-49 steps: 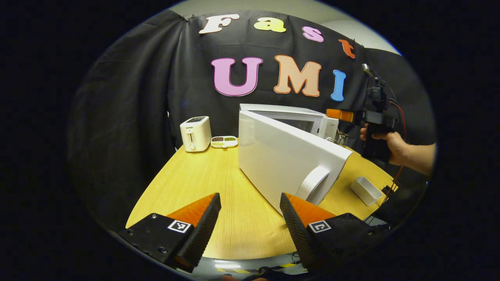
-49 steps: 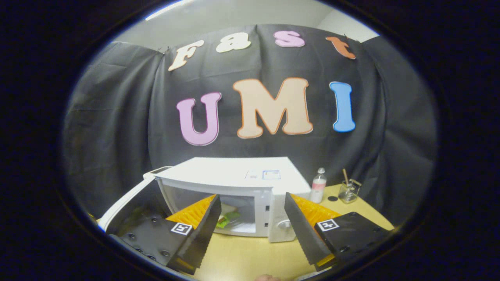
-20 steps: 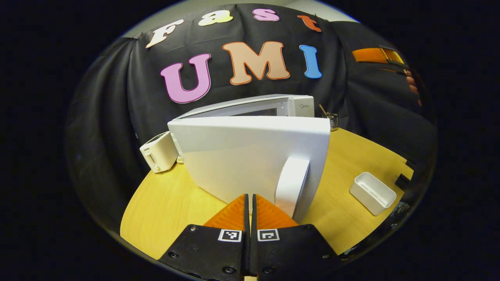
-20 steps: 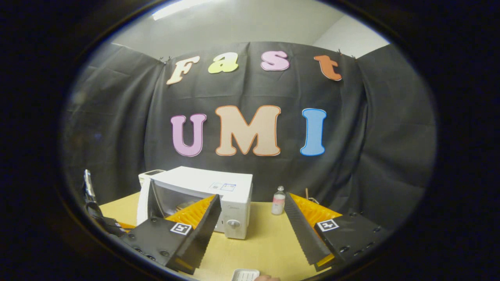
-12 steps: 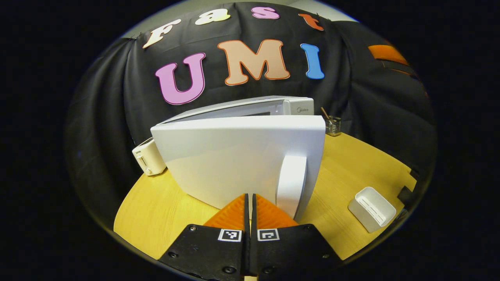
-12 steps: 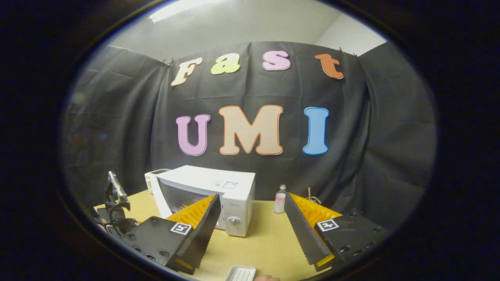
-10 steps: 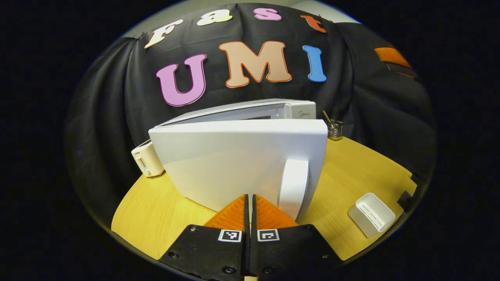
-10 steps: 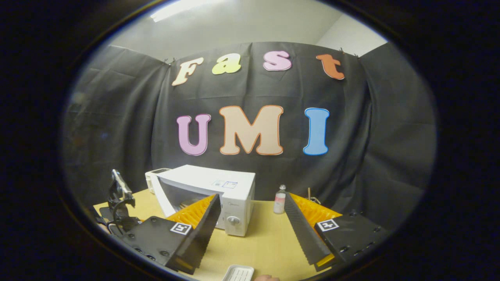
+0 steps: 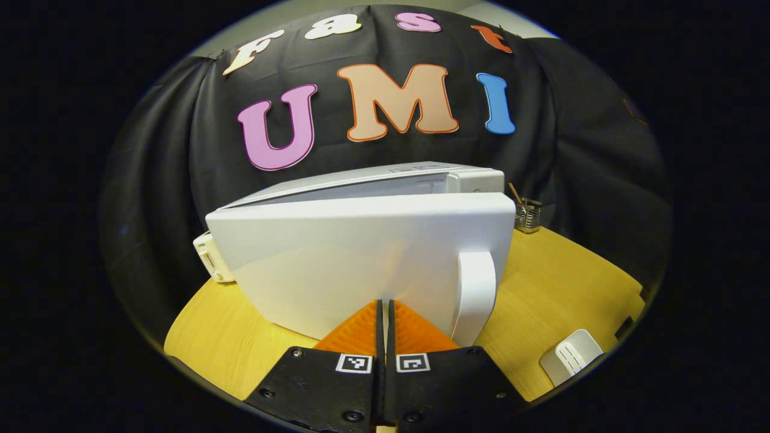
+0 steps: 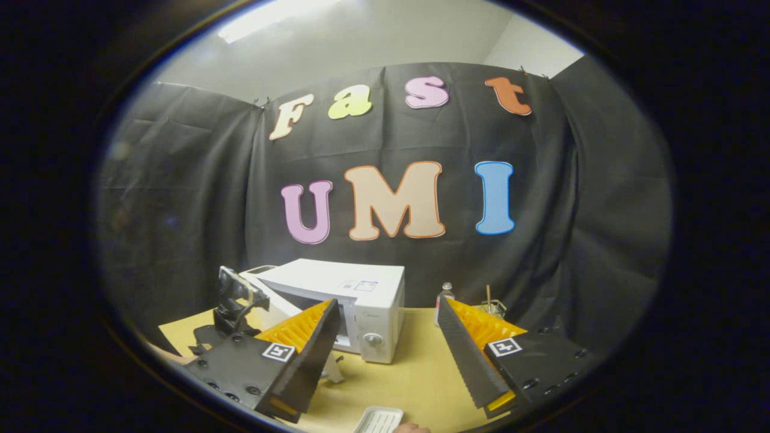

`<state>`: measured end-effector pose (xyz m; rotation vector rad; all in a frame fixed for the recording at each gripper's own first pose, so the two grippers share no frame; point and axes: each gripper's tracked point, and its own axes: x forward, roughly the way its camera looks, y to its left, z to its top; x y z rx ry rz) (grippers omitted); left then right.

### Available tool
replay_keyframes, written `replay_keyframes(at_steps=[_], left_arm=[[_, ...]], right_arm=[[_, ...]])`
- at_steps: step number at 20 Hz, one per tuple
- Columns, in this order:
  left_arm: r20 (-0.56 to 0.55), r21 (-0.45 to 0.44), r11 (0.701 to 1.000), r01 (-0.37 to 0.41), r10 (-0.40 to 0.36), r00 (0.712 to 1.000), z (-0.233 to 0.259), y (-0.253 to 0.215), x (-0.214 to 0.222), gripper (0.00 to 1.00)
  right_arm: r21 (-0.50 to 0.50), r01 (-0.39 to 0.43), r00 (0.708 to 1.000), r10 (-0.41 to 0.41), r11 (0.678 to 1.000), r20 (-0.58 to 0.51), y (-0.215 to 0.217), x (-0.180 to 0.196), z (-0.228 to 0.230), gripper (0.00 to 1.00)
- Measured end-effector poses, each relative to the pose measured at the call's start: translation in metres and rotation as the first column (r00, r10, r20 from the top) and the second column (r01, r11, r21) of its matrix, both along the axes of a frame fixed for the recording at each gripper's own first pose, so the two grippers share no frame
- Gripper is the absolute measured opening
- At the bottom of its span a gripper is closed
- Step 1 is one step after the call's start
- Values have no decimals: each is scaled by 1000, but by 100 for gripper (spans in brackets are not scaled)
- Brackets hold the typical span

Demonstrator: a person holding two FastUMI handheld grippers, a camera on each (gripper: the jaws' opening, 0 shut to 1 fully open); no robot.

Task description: Open the microwave oven with the left hand, put the food in, and close the microwave oven.

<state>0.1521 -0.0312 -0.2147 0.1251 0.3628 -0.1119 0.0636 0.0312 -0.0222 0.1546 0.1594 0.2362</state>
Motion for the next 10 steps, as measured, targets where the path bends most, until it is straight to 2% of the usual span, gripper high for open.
replay_keyframes(at_steps=[5,10], left_arm=[[19,12,1000,23,-24,1000,-1,-16,31,0],[26,11,1000,11,-12,1000,1,-18,62,0]], right_arm=[[3,-2,1000,2,1000,-13,1,0,-2,92],[16,9,999,-8,1000,-31,-4,4,-7,92]])
